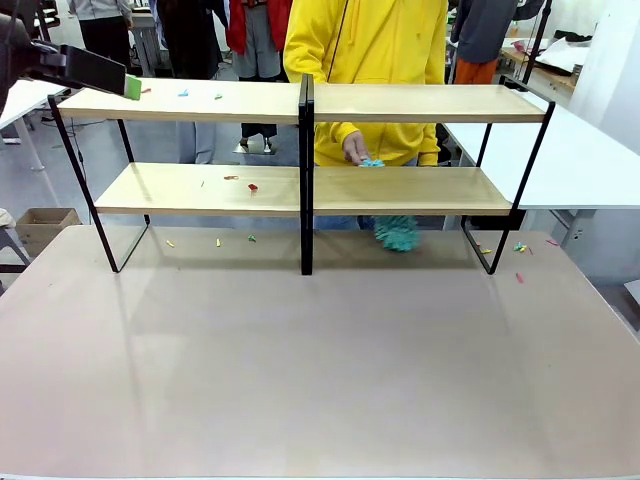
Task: Clean the shelves.
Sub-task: Clean a randomly selected level of the Shelf with the Duster, then clean another randomly selected level of the Shelf with the Duster.
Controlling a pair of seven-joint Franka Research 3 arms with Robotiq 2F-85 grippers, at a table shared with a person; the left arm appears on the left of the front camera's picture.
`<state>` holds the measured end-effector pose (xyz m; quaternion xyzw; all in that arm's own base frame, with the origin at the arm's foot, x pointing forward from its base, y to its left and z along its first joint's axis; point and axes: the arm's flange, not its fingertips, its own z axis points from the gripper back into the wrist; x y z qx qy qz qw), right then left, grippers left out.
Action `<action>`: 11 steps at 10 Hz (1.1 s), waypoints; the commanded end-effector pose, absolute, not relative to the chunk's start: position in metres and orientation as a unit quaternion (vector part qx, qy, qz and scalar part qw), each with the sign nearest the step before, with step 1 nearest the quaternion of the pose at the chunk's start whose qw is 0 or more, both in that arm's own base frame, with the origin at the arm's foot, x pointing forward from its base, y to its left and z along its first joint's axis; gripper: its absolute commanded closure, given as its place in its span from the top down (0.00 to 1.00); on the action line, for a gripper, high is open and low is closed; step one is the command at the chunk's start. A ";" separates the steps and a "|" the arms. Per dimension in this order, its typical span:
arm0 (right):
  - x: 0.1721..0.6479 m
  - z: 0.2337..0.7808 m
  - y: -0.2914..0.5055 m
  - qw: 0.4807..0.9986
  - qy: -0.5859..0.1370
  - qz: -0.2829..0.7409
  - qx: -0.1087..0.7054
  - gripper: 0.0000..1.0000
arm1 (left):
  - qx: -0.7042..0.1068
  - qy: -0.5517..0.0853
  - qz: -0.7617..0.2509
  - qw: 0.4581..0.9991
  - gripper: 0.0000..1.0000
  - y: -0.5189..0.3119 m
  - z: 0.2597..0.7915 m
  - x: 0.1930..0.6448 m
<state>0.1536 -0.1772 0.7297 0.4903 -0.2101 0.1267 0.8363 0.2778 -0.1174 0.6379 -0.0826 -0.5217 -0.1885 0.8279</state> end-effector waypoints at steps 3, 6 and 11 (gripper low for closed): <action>0.158 0.741 -0.170 0.825 -0.222 0.146 0.499 0.13 | -0.082 -0.522 -0.187 0.828 1.00 -0.116 0.638 0.278; 0.158 0.741 -0.170 0.825 -0.222 0.146 0.499 0.13 | -0.082 -0.522 -0.187 0.828 1.00 -0.116 0.638 0.278; 0.158 0.737 -0.171 0.831 -0.213 0.133 0.497 0.13 | -0.082 -0.522 -0.187 0.828 1.00 -0.116 0.638 0.278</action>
